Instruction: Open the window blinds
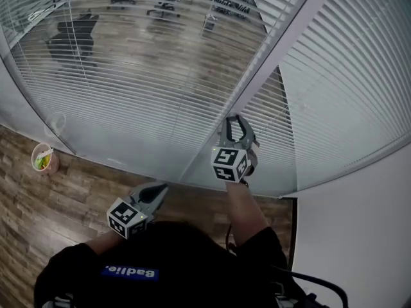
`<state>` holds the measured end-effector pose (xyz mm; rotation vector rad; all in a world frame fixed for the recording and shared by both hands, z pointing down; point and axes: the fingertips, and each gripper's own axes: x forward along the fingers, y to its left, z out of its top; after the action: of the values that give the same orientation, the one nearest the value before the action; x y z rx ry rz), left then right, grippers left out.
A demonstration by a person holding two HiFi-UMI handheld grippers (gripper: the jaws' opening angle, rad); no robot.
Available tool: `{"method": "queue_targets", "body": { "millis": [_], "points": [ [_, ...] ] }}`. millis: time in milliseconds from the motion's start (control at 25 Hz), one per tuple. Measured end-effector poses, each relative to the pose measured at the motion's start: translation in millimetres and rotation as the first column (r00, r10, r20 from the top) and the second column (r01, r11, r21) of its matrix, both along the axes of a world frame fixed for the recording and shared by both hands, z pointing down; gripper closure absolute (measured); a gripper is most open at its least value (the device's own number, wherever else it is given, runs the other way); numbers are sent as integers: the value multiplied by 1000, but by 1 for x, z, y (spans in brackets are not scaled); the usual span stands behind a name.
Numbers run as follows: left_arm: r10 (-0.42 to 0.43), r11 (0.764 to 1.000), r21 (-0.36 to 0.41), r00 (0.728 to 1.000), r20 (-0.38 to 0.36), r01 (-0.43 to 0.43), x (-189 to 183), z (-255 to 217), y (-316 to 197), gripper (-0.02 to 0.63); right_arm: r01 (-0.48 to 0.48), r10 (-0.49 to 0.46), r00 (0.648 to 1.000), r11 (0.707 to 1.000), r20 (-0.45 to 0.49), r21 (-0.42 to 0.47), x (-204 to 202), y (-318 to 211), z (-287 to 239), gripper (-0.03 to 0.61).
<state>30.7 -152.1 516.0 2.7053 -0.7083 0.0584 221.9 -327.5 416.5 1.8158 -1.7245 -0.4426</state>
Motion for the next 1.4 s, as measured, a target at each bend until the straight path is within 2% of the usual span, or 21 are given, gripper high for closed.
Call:
{"method": "queue_targets", "body": {
  "millis": [120, 240, 400, 560, 640, 680, 720, 760, 840, 880, 960, 1000, 1080, 1160, 1200, 1280, 1400],
  "points": [
    [-1, 1000, -2, 1000, -1, 1, 0, 1, 0, 614, -1, -4, 981, 1000, -196, -25, -2, 0, 3, 456],
    [1, 1000, 0, 1000, 1, -1, 0, 0, 1, 614, -2, -18, 924, 999, -381, -51, -4, 0, 6, 457],
    [4, 1000, 0, 1000, -1, -4, 0, 0, 1, 614, 4, -50, 832, 996, -552, -85, -5, 0, 9, 457],
    [2, 1000, -1, 1000, -3, -2, -1, -1, 2, 614, 29, -111, 699, 991, -707, -127, -7, 1, 11, 457],
    [2, 1000, 0, 1000, -4, -2, -2, -2, 2, 614, 45, -134, 665, 989, -734, -140, -7, 2, 12, 456],
    [1, 1000, 1, 1000, -5, -1, -2, -2, 2, 614, 54, -140, 672, 989, -727, -140, -7, 2, 12, 454],
    [-1, 1000, 2, 1000, -4, 1, -2, -3, 2, 614, 63, -141, 697, 989, -703, -136, -7, 2, 12, 451],
    [-3, 1000, 3, 1000, -4, 3, -3, -3, 3, 614, 72, -139, 740, 989, -658, -128, -6, 2, 10, 446],
    [-8, 1000, 4, 1000, -2, 8, -4, -3, 3, 614, 85, -127, 856, 991, -501, -106, -4, 3, 7, 375],
    [-10, 1000, 4, 1000, -2, 10, -5, -3, 3, 614, 89, -119, 908, 992, -401, -93, -4, 3, 4, 368],
    [-14, 1000, 3, 1000, -3, 14, -6, -5, 3, 614, 88, -103, 974, 993, -203, -78, -2, 4, 1, 373],
    [-15, 1000, 2, 1000, -3, 15, -6, -6, 3, 614, 87, -95, 989, 993, -116, -76, -1, 3, 1, 390],
    [-19, 1000, 1, 1000, -1, 19, -7, -8, 4, 614, 82, -80, 996, 994, 32, -69, 0, 1, 1, 399],
    [-21, 1000, 2, 1000, 3, 21, -8, -5, 4, 614, 64, -57, 988, 997, 141, -48, 2, -1, 1, 416],
    [-22, 1000, 1, 1000, 4, 22, -9, -4, 4, 614, 53, -46, 985, 998, 169, -39, 3, -1, 1, 445],
    [-24, 1000, 0, 1000, 6, 24, -11, -2, 3, 614, 36, -30, 987, 999, 158, -35, 4, -1, 0, 448],
    [-27, 1000, 0, 1000, 8, 27, -13, -2, 4, 614, 18, -17, 1000, 999, 10, -51, 2, -1, 2, 453]
  ]
}}
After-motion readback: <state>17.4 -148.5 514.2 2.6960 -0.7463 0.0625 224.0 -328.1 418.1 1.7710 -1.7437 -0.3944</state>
